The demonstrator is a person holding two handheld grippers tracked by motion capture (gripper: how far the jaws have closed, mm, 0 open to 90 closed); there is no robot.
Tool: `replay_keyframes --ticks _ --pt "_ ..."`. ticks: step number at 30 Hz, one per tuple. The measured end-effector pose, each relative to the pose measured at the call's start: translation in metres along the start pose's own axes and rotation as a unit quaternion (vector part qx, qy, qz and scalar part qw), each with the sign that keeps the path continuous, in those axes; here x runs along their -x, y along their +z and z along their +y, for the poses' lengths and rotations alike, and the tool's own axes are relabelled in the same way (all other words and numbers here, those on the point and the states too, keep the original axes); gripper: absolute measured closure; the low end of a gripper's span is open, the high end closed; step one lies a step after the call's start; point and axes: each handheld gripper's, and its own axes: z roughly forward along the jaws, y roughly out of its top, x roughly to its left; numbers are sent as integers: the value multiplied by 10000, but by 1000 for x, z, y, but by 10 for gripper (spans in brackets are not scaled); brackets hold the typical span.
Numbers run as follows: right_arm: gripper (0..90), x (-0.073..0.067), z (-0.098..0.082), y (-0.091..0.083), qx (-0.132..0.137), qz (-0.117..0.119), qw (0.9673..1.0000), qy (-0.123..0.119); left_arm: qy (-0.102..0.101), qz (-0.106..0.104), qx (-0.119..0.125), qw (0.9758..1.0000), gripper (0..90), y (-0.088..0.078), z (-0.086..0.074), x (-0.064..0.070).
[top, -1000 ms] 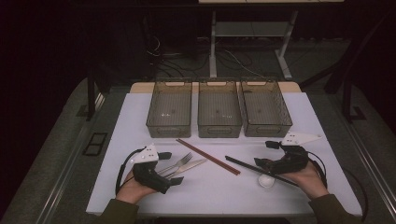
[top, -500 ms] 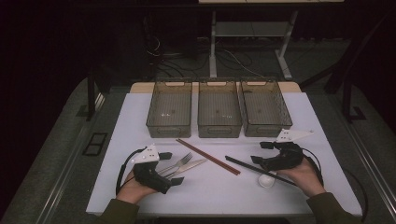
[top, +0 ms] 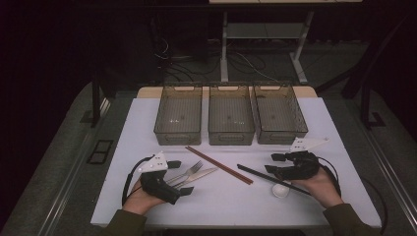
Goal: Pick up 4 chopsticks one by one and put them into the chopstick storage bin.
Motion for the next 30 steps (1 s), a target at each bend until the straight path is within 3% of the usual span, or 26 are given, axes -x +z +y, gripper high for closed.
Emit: replay_keyframes --ticks 9,10,21,30 --pt "608 2 -2 -2 -157 56 9998 -70 16 -21 1 10000 0 0 1 1" --pt "655 2 -2 -1 -221 56 9997 -100 32 -19 -4 10000 0 0 1 1" --pt "771 0 -8 2 -720 114 9967 -345 25 -37 -37 10000 0 1 1 1" --pt "819 -1 -12 0 -915 161 9947 -445 28 -39 -49 10000 0 2 0 1"
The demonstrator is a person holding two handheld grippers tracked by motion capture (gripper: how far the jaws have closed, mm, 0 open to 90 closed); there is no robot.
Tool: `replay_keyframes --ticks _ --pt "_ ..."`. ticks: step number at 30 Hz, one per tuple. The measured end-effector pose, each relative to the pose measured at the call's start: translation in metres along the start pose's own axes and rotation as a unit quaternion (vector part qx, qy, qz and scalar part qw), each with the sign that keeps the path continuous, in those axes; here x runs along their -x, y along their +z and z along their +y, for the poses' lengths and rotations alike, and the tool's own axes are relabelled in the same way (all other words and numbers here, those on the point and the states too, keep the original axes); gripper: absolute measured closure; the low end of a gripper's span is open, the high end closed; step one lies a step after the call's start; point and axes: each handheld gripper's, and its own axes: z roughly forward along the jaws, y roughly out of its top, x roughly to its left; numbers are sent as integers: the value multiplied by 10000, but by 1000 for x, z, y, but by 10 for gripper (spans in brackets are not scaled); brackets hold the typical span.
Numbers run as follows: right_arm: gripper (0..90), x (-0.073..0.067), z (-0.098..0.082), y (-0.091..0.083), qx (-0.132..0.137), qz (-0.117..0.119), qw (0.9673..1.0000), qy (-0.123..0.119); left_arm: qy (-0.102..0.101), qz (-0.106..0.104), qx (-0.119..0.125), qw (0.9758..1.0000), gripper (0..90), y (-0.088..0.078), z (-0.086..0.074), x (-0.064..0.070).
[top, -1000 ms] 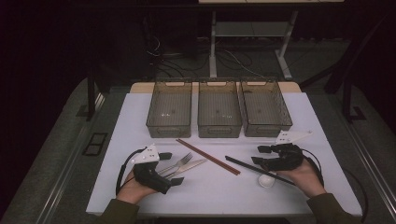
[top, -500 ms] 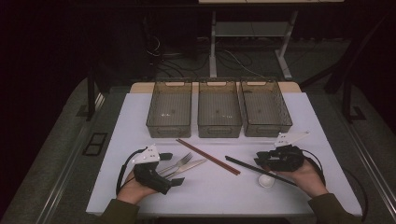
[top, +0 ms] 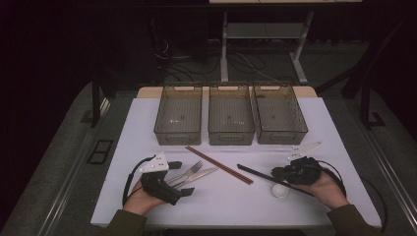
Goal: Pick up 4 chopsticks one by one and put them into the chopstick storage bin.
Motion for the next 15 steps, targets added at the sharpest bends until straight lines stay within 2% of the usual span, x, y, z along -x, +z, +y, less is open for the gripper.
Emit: replay_keyframes --ticks 15 --pt "852 1 -9 -2 -250 -39 9996 -77 4 27 -44 10000 0 0 0 0"
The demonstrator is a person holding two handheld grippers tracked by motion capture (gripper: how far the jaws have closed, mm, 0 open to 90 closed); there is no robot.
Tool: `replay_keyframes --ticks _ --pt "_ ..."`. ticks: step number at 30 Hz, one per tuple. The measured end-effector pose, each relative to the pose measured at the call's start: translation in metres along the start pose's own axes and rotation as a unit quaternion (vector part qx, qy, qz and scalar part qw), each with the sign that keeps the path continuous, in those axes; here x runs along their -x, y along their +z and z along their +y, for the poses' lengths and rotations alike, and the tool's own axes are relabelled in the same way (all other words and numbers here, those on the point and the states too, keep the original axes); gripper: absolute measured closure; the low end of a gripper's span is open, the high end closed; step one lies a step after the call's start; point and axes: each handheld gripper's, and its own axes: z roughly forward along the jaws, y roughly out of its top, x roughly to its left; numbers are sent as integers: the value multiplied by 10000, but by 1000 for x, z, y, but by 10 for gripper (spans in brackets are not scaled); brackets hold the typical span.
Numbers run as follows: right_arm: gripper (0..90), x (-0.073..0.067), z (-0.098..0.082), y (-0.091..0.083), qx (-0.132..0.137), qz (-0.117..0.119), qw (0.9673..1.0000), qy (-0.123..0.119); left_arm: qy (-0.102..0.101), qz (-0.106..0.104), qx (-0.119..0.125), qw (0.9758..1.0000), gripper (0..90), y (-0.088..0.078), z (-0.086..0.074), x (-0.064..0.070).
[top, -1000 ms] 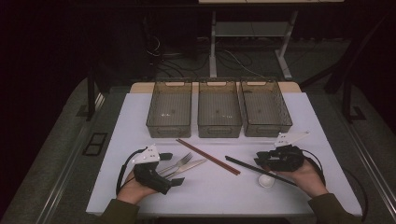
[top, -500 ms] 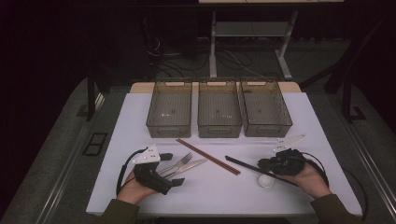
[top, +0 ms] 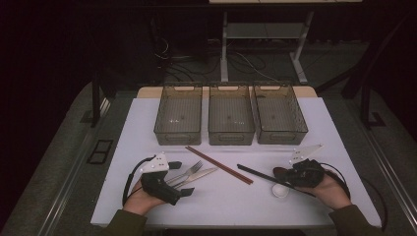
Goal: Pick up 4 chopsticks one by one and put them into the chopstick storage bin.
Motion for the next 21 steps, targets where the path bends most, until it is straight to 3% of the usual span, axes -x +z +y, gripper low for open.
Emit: replay_keyframes --ticks 21 --pt "850 1 1 7 -101 -11 9999 -41 -6 20 -19 10000 0 0 0 0"
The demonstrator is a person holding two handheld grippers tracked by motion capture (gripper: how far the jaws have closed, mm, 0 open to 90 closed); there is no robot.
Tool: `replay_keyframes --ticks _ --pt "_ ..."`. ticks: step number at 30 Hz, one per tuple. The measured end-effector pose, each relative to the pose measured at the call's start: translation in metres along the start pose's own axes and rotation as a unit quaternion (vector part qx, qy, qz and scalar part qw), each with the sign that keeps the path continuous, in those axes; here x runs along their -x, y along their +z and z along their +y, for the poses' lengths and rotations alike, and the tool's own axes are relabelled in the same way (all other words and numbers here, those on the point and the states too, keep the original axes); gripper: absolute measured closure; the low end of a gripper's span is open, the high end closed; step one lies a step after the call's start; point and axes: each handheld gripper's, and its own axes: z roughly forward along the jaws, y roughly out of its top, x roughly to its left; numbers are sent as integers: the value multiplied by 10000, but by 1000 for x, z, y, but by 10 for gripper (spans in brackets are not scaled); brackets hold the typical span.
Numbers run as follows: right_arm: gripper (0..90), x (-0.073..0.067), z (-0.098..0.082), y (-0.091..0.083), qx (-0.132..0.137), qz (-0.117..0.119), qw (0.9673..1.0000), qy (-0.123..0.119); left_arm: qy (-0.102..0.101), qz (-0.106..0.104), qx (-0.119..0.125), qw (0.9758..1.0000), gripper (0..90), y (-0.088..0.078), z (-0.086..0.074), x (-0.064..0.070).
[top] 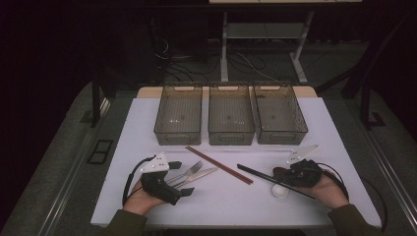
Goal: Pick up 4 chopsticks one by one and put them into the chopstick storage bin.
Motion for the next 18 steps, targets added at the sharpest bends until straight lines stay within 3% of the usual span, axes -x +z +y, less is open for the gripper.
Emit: replay_keyframes --ticks 18 --pt "847 -1 1 6 -118 42 9999 -27 30 -4 -19 10000 0 1 0 0"
